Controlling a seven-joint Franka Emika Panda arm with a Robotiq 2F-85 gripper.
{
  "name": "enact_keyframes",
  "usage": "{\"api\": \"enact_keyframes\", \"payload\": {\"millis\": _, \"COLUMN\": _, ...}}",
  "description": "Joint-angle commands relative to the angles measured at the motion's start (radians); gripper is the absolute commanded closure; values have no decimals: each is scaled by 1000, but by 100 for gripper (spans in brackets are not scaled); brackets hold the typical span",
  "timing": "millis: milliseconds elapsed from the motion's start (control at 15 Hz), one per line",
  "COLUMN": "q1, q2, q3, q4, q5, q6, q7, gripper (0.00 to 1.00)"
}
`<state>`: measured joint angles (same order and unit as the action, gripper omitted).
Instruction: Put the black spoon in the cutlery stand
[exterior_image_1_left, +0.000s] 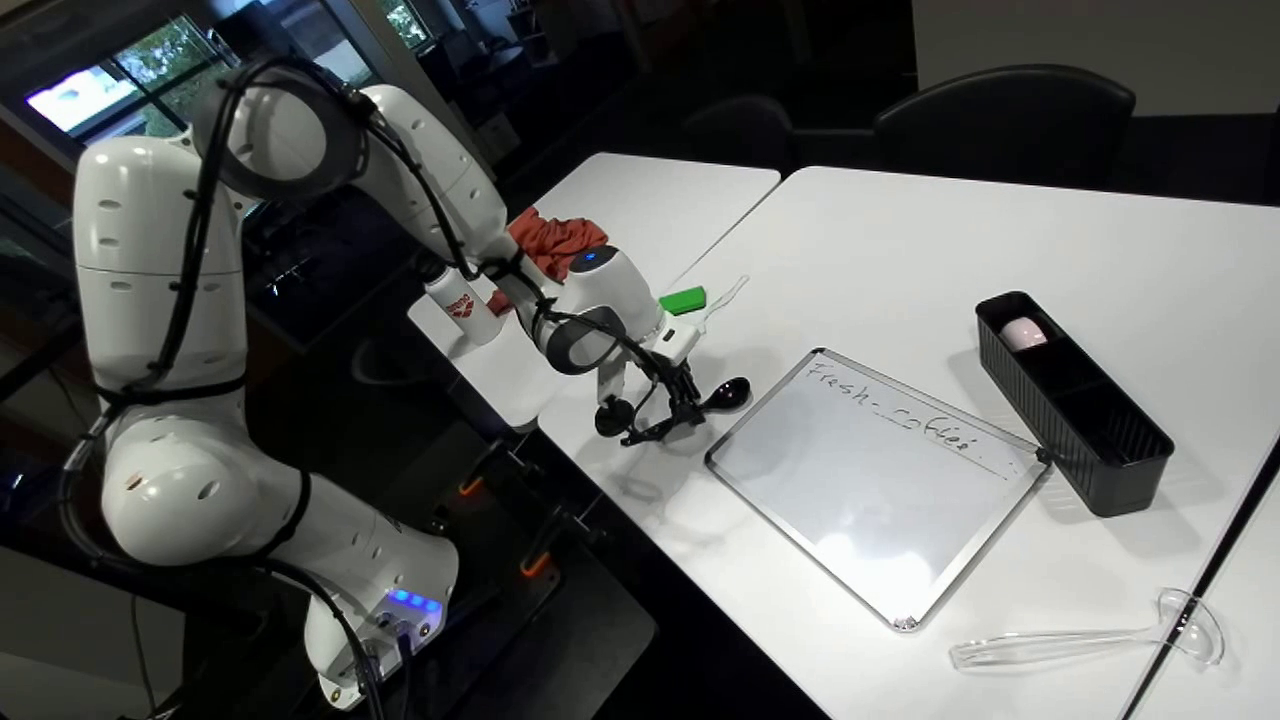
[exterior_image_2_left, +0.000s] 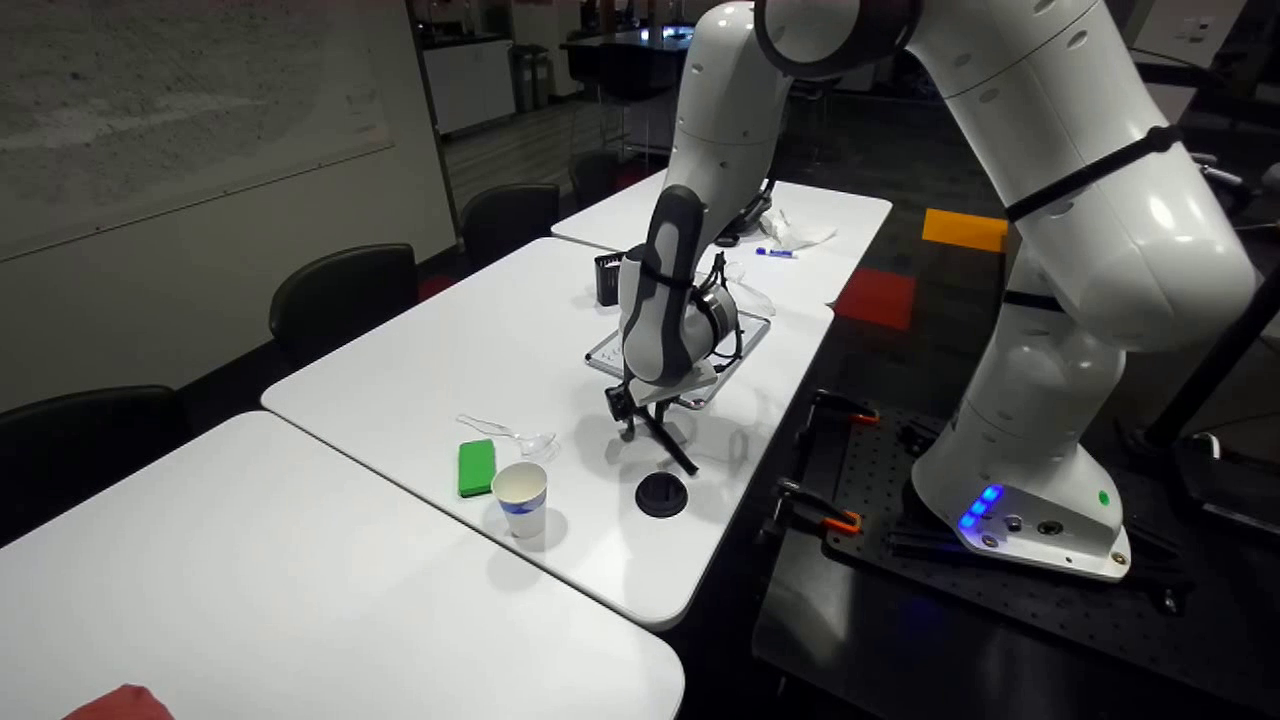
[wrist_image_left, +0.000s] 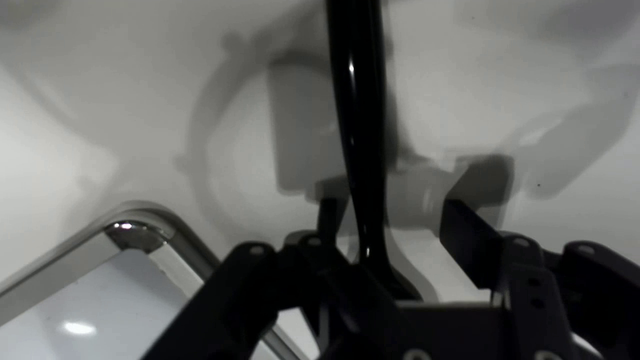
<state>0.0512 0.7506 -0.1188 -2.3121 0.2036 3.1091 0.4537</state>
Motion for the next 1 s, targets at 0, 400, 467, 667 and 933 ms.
{"api": "enact_keyframes", "payload": {"millis": 0, "q1": 3, "q2": 12, "q3": 0, "q4": 21, "q5": 33, "q6": -4, "q7": -34, "gripper": 74}}
{"api": "enact_keyframes", "payload": {"millis": 400, "q1": 16, "q2": -58, "q3": -18, "q4": -23, "q5": 42, "q6": -20, "q7": -27, "gripper": 96}}
{"api": "enact_keyframes", "payload": {"millis": 467, "q1": 22, "q2": -74, "q3": -30, "q4": -30, "q5": 47, "q6": -28, "q7": -22, "gripper": 96}}
{"api": "enact_keyframes", "payload": {"millis": 667, "q1": 31, "q2": -158, "q3": -73, "q4": -54, "q5": 43, "q6": -75, "q7": -27, "gripper": 96}}
{"api": "enact_keyframes", "payload": {"millis": 933, "q1": 121, "q2": -260, "q3": -226, "q4": -44, "q5": 0, "q6": -152, "q7": 12, "gripper": 96}}
